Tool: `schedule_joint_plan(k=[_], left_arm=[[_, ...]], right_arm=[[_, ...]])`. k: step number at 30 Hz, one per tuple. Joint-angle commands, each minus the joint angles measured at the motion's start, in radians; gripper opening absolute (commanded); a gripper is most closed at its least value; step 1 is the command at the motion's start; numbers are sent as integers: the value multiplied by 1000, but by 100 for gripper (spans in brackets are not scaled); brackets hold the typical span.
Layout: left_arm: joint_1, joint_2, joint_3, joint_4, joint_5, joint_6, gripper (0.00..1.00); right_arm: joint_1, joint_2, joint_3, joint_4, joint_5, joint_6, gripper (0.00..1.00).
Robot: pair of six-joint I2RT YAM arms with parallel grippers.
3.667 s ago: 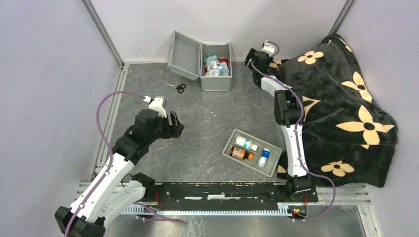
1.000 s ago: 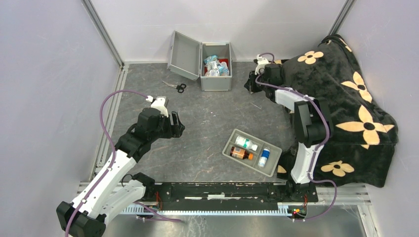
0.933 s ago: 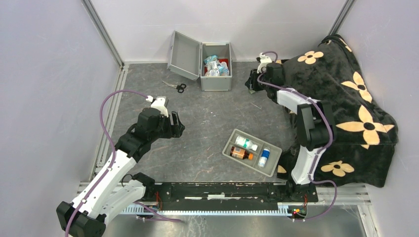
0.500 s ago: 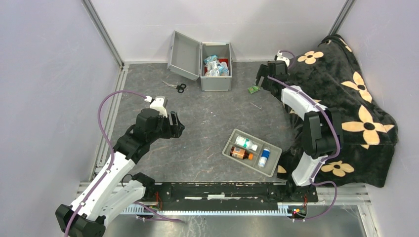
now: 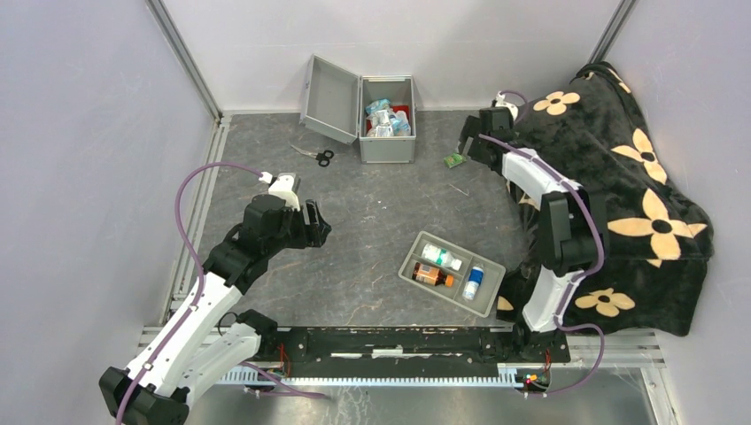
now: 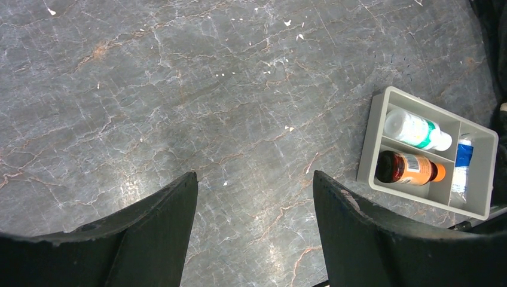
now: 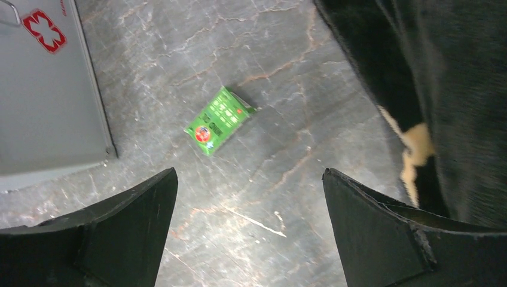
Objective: Organize the medicine kit
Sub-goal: Pick up the medical item at the center of the board.
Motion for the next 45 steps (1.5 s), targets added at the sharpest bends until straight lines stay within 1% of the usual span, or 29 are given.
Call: schedule_joint_plan(k=[1, 6, 11, 17, 22, 25, 28, 32, 37, 39, 42, 45], left_arm=[[0, -17, 8, 18, 6, 29, 77], [-1, -21, 8, 18, 5, 29, 77], [0, -18, 8, 18, 6, 28, 77], [0, -16, 9, 17, 6, 29, 77], [-1, -14, 8, 20, 6, 29, 77], [-1, -11, 8, 20, 7, 29, 77], [0, -9, 9, 20, 8, 29, 77], [-1, -7, 8, 21, 8, 29, 77], [0, -2, 8, 20, 9, 29, 77], [0, -3, 8, 21, 9, 29, 77], [0, -5, 8, 21, 8, 29, 77], [0, -8, 9, 20, 7, 29, 77]], right_arm=[[42, 85, 113, -34, 23, 155, 98], [69, 202, 216, -107, 71, 282, 96], [89, 307, 300, -142, 128, 350, 94], [101, 378, 361, -178, 218, 381, 91], [104, 434, 415, -194, 235, 372, 88], [109, 479, 477, -241, 263, 346, 85], [113, 506, 501, -270, 296, 328, 79], [116, 510, 487, -290, 339, 291, 70], [122, 482, 427, -264, 352, 208, 60], [125, 459, 394, -231, 333, 144, 58], [128, 414, 321, -151, 267, -9, 55], [128, 353, 226, -68, 152, -153, 56]])
